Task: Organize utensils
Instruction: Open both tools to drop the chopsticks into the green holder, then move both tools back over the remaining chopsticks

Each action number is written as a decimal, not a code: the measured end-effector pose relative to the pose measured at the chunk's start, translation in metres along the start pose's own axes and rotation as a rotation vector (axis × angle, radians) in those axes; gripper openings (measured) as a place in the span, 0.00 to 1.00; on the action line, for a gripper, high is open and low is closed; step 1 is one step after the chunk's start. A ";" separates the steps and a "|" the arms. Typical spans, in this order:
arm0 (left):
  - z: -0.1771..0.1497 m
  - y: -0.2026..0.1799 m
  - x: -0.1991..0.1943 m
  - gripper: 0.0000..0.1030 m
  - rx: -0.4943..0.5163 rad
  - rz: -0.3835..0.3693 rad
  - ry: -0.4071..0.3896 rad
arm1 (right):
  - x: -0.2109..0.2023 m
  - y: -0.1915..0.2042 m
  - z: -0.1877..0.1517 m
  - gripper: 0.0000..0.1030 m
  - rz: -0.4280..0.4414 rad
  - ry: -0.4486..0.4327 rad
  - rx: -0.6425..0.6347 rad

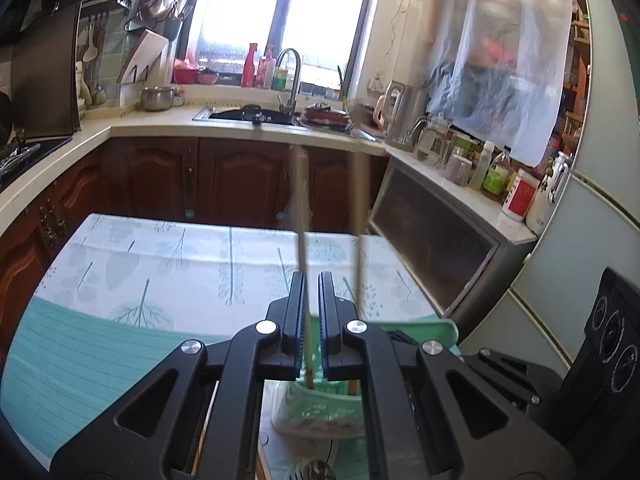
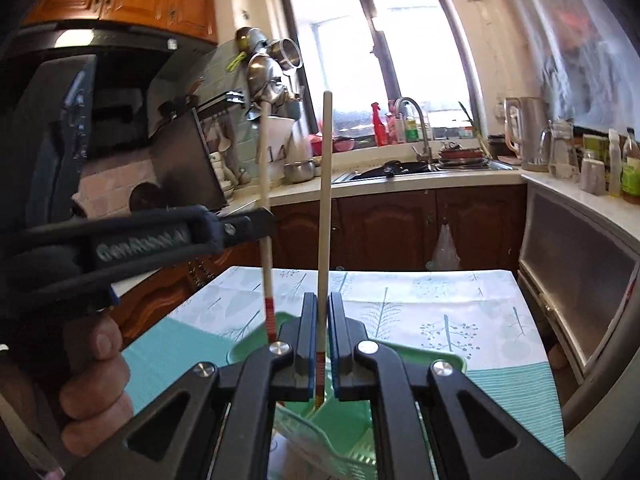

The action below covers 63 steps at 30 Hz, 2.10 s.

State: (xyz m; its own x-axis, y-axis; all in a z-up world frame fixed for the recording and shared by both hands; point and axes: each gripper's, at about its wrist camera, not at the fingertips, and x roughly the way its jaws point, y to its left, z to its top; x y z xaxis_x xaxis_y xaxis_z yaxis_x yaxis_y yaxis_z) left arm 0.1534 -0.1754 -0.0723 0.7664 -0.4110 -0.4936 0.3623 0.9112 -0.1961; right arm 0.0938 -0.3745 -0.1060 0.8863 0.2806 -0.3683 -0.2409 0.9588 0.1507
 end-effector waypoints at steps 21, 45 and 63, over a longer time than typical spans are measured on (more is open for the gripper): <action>-0.027 0.054 -0.105 0.58 -0.049 0.138 0.263 | -0.044 0.045 0.007 0.27 -0.028 0.162 -0.026; -0.078 0.103 -0.171 0.58 -0.049 0.229 0.373 | -0.043 0.105 -0.025 0.27 -0.051 0.447 0.025; -0.095 0.113 -0.145 0.58 -0.058 0.201 0.508 | -0.020 0.109 -0.041 0.27 -0.046 0.594 0.038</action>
State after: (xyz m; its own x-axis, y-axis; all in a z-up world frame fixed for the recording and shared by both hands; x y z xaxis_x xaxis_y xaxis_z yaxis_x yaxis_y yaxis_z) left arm 0.0329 -0.0101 -0.1033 0.4601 -0.1763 -0.8702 0.1944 0.9763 -0.0950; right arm 0.0333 -0.2737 -0.1199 0.5195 0.2264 -0.8239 -0.1832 0.9714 0.1513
